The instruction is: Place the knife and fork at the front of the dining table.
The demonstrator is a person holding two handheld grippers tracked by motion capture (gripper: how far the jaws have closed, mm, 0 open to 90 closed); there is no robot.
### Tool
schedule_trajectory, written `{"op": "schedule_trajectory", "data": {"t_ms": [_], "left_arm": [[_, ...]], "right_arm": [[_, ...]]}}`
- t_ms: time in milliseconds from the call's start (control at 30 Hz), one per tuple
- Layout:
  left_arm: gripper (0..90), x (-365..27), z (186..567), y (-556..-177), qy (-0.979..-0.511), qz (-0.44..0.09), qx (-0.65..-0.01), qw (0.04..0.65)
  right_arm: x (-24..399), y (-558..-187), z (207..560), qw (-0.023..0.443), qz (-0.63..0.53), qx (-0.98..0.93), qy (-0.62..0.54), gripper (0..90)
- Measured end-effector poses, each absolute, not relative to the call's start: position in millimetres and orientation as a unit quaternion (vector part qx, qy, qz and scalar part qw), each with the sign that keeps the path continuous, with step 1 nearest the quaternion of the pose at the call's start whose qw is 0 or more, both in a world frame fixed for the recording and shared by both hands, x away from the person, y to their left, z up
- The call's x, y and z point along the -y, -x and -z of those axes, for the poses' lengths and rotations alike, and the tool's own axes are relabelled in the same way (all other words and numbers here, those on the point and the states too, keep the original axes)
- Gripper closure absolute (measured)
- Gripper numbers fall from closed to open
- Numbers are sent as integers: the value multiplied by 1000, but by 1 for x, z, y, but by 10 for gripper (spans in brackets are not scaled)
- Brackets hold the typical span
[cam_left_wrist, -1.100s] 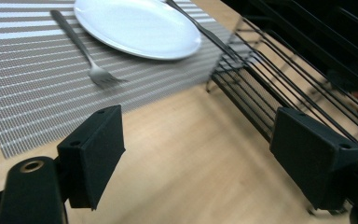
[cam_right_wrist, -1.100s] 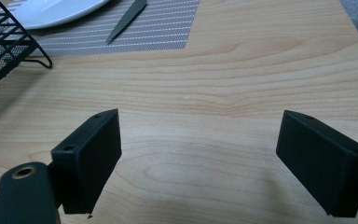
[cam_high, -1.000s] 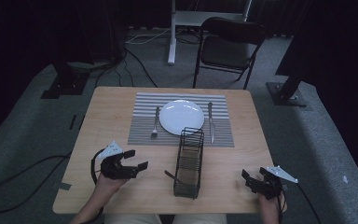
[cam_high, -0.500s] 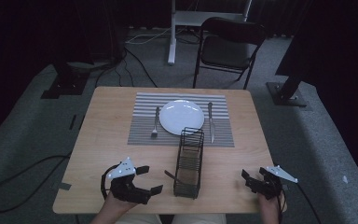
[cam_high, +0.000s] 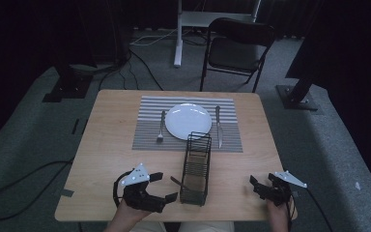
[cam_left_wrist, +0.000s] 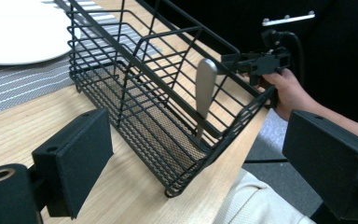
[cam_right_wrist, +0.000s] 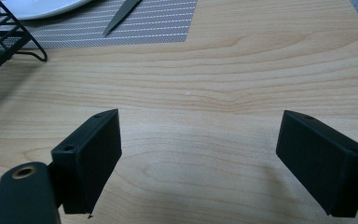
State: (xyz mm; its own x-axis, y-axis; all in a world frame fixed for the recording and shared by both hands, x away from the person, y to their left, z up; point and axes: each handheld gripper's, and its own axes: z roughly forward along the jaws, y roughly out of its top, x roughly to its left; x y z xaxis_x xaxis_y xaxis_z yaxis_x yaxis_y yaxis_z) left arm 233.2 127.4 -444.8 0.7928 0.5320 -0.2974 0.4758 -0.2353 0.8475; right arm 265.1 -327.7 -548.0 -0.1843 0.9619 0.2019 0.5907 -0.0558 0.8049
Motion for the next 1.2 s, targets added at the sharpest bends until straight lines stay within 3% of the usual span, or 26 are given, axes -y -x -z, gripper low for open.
{"op": "schedule_trajectory", "data": {"t_ms": [167, 233, 300, 333, 567, 900, 1200], "left_arm": [[157, -119, 447, -234, -786, -22, -323, 526], [333, -120, 448, -235, -785, -20, -321, 530], [386, -122, 449, -236, -779, -23, -328, 534], [457, -123, 449, -236, -775, -20, -330, 539], [572, -116, 453, -236, -783, -15, -328, 529], [825, -108, 454, -237, -785, -17, -314, 534], [876, -111, 447, -240, -775, -7, -315, 548]], "right_arm": [[328, -265, 548, 226, -413, -649, -598, 136], [328, -265, 548, 225, -416, -647, -598, 137], [329, -264, 548, 225, -419, -646, -598, 136], [329, -264, 548, 225, -420, -645, -597, 137], [329, -264, 548, 224, -425, -647, -593, 136], [330, -263, 548, 223, -429, -645, -592, 137], [330, -263, 548, 221, -430, -644, -593, 137]]}}
